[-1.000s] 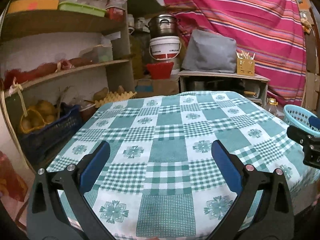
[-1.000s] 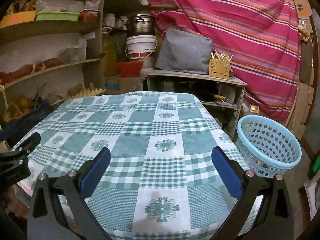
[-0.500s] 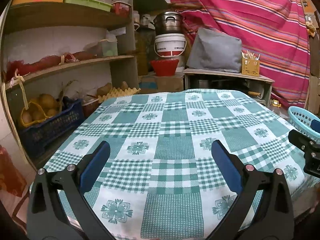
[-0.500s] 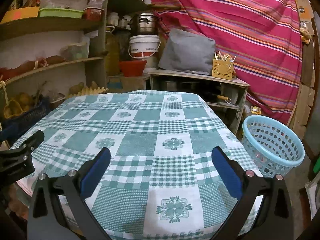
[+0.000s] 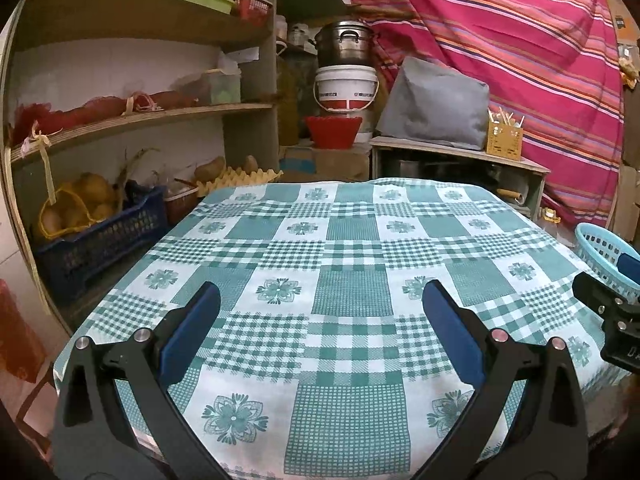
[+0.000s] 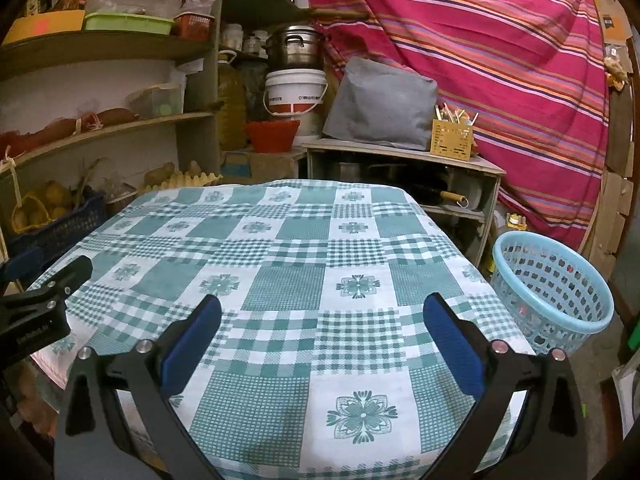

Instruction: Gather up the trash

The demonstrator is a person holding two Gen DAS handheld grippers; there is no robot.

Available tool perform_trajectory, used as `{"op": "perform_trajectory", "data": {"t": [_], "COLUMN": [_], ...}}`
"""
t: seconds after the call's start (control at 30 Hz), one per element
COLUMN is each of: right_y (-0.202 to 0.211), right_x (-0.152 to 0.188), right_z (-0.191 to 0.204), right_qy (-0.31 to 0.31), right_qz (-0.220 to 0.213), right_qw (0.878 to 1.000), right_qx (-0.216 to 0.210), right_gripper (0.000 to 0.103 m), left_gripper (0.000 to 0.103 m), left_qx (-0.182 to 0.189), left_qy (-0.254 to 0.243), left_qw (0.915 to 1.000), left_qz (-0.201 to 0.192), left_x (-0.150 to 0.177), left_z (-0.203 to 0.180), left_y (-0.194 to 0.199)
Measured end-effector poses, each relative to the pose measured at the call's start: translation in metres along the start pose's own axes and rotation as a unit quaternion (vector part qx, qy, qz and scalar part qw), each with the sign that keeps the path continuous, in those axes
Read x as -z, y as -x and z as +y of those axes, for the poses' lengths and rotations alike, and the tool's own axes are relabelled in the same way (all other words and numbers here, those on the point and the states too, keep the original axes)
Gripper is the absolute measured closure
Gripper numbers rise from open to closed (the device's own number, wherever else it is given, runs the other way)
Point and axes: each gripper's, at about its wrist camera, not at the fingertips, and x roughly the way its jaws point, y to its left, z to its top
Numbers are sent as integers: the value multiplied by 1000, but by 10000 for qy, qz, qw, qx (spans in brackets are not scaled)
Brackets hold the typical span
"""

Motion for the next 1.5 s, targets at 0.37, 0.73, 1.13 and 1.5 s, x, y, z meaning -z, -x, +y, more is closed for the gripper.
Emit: {"op": "perform_trajectory", "data": {"t": [0.37, 0.73, 1.13, 1.5], "right_y": [-1, -1, -2, -3], "right_x": [0, 0, 0, 1], "right_z": [-2, -2, -2, -1], "right_qy": [-5, 12, 8, 7], "right_qz": [-18, -32, -27, 14], "right_qw": [10000, 10000, 10000, 10000], "right_qx": [13, 29, 25, 8], "right_gripper": [4, 4, 4, 4], "left_gripper": [5, 5, 5, 5], "left_qx": [0, -35, -22, -33], "left_qy": [-29, -92, -90, -89], "left_qw": [10000, 9999, 9999, 9999], "left_qz": [-12, -56, -47, -43], "left_x": [1, 3, 3, 3], "left_z": [-2, -4, -3, -4], "left_y": [1, 2, 1, 1]}}
